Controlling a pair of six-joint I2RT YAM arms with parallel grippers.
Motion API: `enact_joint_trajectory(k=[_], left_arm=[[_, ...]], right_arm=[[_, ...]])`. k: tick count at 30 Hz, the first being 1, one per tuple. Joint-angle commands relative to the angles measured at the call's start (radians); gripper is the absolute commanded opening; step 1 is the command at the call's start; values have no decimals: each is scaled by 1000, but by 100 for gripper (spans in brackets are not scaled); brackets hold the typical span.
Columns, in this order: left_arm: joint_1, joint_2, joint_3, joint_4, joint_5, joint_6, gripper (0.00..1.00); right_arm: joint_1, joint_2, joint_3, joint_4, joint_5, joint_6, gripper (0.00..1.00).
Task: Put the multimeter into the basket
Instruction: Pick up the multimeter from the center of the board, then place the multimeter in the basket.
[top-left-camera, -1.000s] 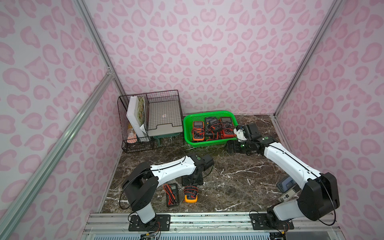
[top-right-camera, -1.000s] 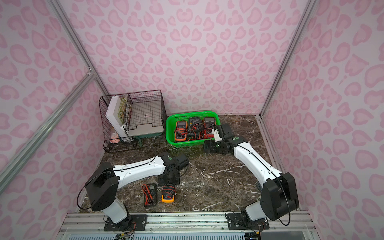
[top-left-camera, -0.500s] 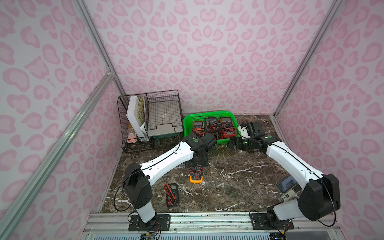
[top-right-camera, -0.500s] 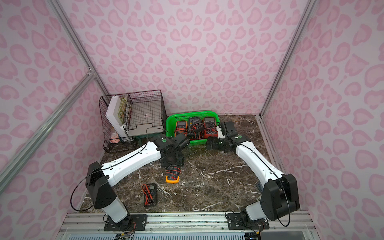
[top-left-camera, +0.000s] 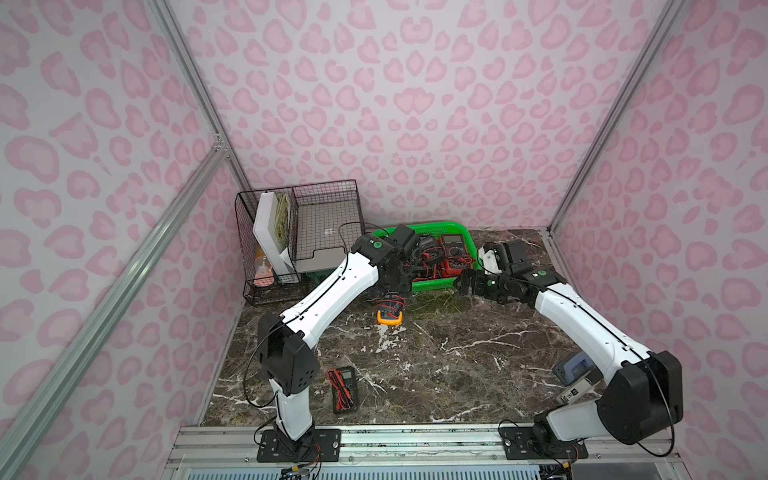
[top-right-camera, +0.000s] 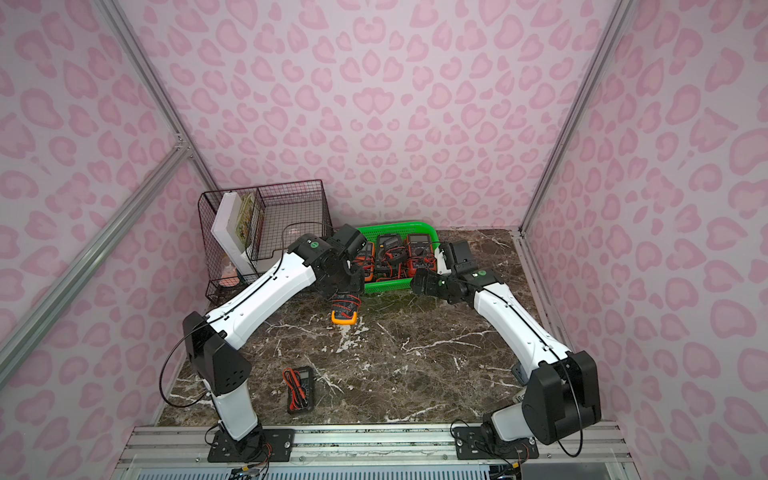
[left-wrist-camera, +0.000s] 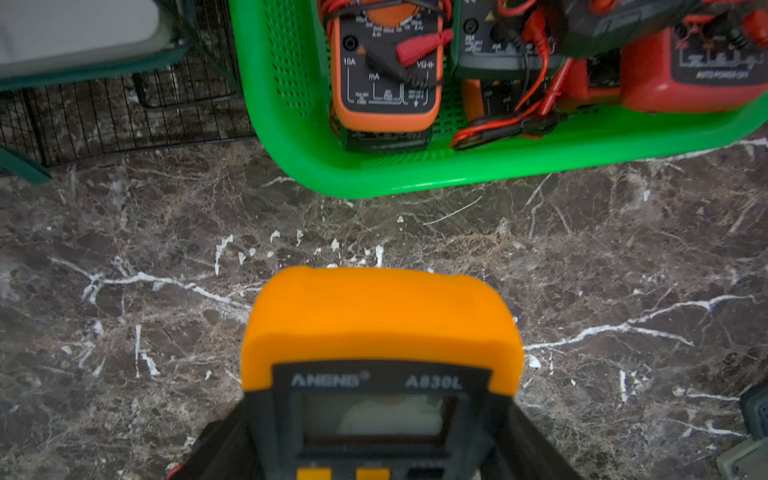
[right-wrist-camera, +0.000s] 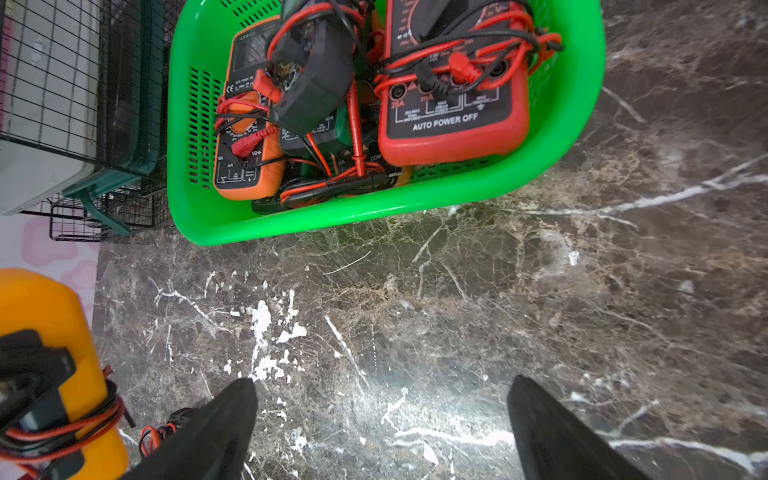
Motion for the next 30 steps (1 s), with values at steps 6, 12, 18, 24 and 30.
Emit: enact_joint_trajectory(k=[6,12,18,24,30], left_arm=[[46,80,106,223,12,160,0],[65,216,276,232,18,197,0],[75,334,400,248,-7,211,0],[102,407,438,274,-5,200,0],[138,464,461,306,23,188,0]], right_arm=[[2,-8,4,37,-41,30,99],[11,-9,2,44,-46,0,99],[18,-8,-7,38,-47,-21,99],[30,-4,-8,27,-26,-38,99],[75,-3,-12,20,0,-43,99]])
